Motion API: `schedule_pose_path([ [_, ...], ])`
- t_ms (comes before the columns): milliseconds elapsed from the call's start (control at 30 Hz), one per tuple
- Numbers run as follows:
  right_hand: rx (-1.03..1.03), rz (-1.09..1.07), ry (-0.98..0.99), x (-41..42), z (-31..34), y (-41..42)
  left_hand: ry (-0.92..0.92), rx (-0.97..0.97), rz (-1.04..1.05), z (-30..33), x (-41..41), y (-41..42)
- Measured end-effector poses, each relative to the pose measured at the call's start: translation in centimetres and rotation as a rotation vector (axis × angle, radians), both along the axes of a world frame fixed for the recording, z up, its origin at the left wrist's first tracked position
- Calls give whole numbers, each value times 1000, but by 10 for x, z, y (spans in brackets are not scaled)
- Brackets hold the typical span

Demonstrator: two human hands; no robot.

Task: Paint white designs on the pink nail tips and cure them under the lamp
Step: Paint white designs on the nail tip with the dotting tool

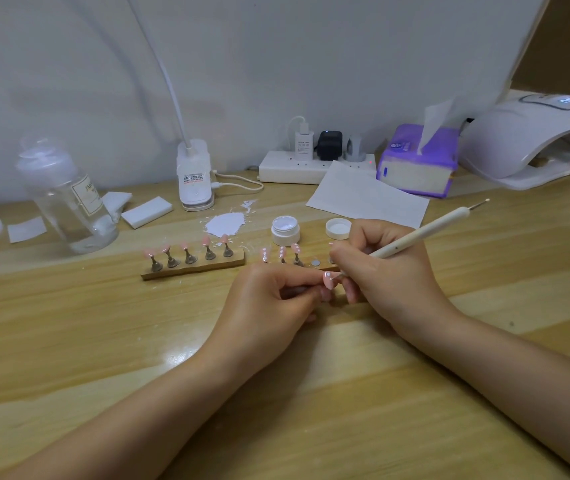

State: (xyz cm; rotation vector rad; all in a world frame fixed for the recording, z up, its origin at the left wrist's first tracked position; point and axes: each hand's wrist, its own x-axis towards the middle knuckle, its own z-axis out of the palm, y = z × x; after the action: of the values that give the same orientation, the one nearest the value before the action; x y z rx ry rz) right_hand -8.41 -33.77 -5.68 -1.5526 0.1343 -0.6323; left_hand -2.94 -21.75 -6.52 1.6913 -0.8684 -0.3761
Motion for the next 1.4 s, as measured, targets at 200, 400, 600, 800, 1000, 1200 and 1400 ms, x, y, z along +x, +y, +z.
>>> schedule_pose_path([
  [200,-11,5,-2,0,0,0,-1,-6,-5,-1,1,0],
  [400,-13,3,-1,1,-1,0,-3,3,-2,-1,1,-1],
  [600,-4,4,0,0,0,0,-5,-1,1,-1,1,-1],
  [800,-9,11,0,1,0,0,-5,0,-6,-1,0,0],
  [1000,-13,3,-5,1,-1,0,2,-19,-8,0,0,0],
  [1200,-15,6,-6,1,-1,0,-5,-9,-2,-2,1,0],
  [1400,-9,-2,-7,1,-1,0,-7,-21,-3,-1,0,0],
])
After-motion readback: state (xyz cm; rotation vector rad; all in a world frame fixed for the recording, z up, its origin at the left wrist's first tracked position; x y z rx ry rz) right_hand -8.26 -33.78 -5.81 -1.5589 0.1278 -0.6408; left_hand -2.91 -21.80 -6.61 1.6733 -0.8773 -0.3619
